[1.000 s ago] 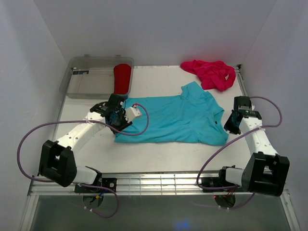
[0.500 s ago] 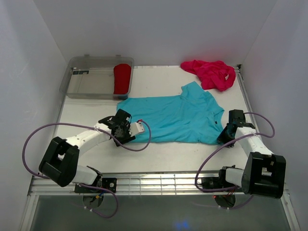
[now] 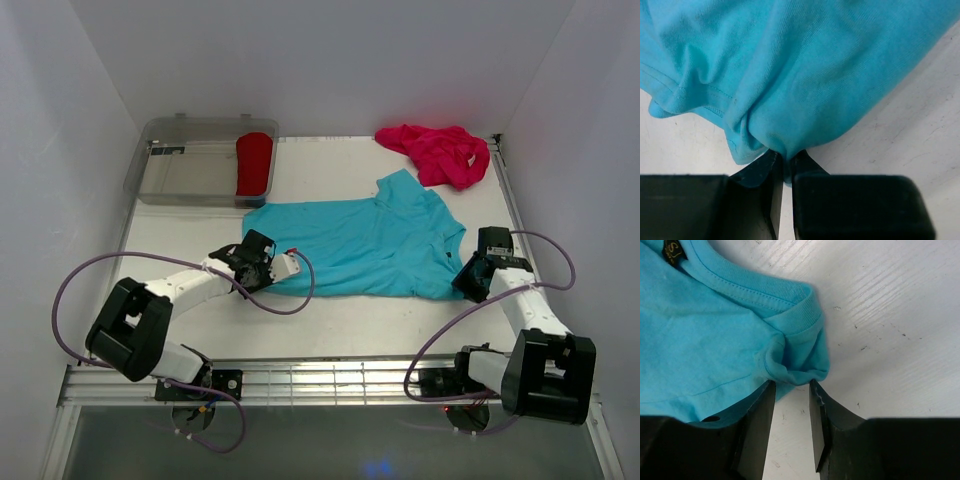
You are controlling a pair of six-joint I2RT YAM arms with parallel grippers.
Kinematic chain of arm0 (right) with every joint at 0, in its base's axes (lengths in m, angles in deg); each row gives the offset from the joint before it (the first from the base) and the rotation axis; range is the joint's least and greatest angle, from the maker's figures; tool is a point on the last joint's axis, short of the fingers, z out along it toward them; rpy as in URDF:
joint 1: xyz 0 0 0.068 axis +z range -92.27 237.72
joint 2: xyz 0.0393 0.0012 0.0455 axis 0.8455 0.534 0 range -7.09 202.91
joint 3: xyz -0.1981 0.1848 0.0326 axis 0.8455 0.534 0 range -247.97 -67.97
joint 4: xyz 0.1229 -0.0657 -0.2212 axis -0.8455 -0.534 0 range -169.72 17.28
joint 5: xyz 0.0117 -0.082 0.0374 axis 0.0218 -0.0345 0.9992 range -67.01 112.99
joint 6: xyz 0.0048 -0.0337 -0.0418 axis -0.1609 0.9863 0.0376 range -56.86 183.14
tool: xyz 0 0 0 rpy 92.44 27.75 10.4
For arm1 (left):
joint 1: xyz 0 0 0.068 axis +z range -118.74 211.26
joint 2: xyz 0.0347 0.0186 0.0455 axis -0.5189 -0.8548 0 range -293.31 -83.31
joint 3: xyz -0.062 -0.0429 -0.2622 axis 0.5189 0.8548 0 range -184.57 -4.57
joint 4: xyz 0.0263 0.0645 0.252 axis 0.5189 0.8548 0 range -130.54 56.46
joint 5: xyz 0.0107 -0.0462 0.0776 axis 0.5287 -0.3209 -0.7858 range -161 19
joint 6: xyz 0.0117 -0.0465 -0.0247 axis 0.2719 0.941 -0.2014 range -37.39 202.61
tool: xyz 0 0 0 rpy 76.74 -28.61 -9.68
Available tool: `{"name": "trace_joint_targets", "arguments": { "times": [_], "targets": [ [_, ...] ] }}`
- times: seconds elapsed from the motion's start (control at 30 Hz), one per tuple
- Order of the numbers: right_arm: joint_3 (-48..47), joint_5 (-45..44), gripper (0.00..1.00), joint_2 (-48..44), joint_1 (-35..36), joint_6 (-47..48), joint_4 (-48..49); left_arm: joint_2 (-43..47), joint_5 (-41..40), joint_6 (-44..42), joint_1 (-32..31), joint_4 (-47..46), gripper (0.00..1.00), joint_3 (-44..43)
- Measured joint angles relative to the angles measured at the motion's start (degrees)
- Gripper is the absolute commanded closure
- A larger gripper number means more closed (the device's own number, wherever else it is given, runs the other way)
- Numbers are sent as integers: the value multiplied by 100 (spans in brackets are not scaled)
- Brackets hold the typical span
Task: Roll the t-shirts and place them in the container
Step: Fold the T-shirt at the center of the board.
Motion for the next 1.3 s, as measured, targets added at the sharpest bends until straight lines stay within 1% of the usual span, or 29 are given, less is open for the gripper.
{"name": "trace_joint_targets", "arguments": {
  "times": [0.1, 0.13, 0.17, 0.2, 0.37, 0.43, 0.5, 0.67, 0.8, 0.93, 0.97, 1.0, 1.07, 1.1, 1.13, 1.2, 1.23, 1.3],
  "targets": [
    [63, 13, 64, 284, 0, -11, 175, 4, -9, 28, 0, -7, 86, 9],
    [109, 2, 73, 380, 0, -20, 223, 9, -22, 42, 0, -2, 89, 11],
    [153, -15, 84, 457, 0, -22, 282, 13, -44, 46, 0, 7, 96, 11],
    [149, -85, 92, 485, 0, -28, 289, 22, -61, 61, 0, 31, 100, 11],
    [164, -236, 92, 468, -4, -173, 295, 142, -140, 105, 0, 393, 100, 11],
    [210, -289, 92, 337, -28, -225, 280, 334, -149, 92, 0, 647, 100, 11],
    [273, -374, 92, 48, -98, -291, 179, 636, -153, 66, 2, 951, 100, 11],
    [295, -345, 92, -1106, -238, -474, -223, 1521, -146, -35, 2, 1720, 100, 11],
    [295, -90, 92, -1552, -240, -737, -662, 1899, -146, -85, 2, 2297, 100, 55],
    [179, 46, 92, -1932, -240, -892, -1298, 2146, -136, -166, 2, 2820, 100, 61],
    [120, 61, 92, -2061, -240, -914, -1460, 2201, -122, -190, 2, 2931, 99, 61],
    [63, 85, 92, -2192, -240, -931, -1591, 2247, -103, -219, 2, 3038, 96, 61],
    [-9, 146, 92, -2415, -240, -968, -1825, 2323, -52, -282, 2, 3222, 85, 61],
    [-7, 186, 92, -2514, -240, -994, -1919, 2352, -33, -323, 2, 3289, 68, 61],
    [4, 232, 80, -2614, -240, -1025, -2031, 2365, -11, -372, 2, 3344, 61, 61],
    [101, 295, 61, -2804, -240, -1104, -2162, 2367, 13, -439, 9, 3451, 52, 61],
    [138, 280, 46, -2859, -243, -1113, -2251, 2358, 20, -472, 9, 3497, 45, 61],
    [162, 269, 36, -2863, -243, -1152, -2404, 2306, 24, -538, 9, 3587, 40, 61]
  ]
}}
